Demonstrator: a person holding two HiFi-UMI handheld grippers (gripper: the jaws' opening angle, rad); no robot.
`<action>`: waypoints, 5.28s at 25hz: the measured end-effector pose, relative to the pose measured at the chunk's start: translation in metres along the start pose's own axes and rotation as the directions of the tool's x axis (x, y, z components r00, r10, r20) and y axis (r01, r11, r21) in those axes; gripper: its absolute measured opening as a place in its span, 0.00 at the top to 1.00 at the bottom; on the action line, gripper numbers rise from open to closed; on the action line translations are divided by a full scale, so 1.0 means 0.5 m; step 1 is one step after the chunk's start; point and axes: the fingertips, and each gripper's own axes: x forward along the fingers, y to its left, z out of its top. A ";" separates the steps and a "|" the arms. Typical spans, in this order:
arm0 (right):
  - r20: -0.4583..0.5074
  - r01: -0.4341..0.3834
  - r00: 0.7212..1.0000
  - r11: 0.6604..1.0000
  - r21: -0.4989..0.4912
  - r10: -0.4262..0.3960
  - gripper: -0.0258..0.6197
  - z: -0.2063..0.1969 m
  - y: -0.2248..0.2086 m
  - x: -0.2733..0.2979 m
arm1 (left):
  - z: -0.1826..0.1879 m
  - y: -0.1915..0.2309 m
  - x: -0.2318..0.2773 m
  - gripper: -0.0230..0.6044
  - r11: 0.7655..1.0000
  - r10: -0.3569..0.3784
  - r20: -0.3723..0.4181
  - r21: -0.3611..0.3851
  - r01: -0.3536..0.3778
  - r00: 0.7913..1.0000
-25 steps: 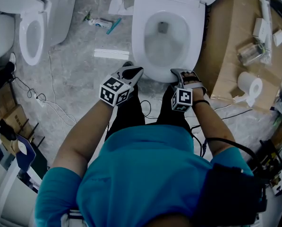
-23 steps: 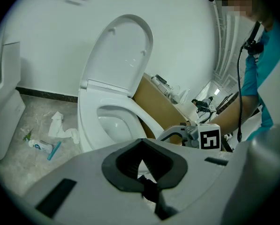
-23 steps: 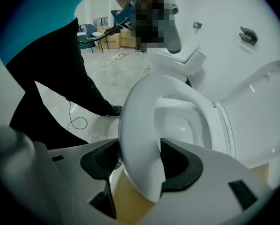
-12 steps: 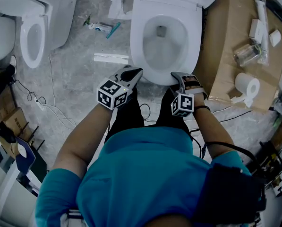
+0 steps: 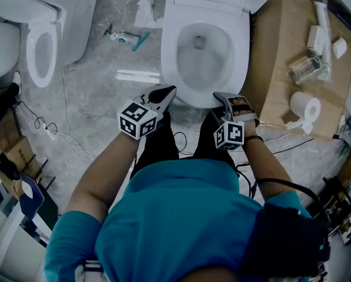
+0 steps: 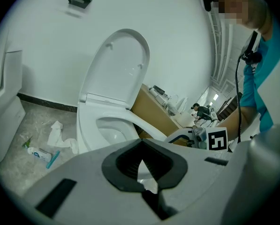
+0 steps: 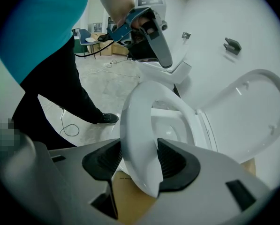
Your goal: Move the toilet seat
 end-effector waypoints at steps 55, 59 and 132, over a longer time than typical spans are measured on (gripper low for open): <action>0.214 0.271 0.934 0.957 0.100 -0.287 0.75 0.090 -0.251 -0.216 | 0.231 -0.052 -0.098 0.96 0.998 0.011 0.267 0.062 -0.029 0.964; 0.228 0.286 0.926 0.953 0.098 -0.301 0.76 0.095 -0.270 -0.227 | 0.245 -0.057 -0.099 0.96 0.997 0.006 0.279 0.077 -0.029 0.960; 0.302 0.433 0.840 0.892 0.130 -0.451 0.85 0.123 -0.563 -0.323 | 0.400 -0.052 -0.140 0.96 0.978 -0.004 0.398 0.193 -0.079 0.917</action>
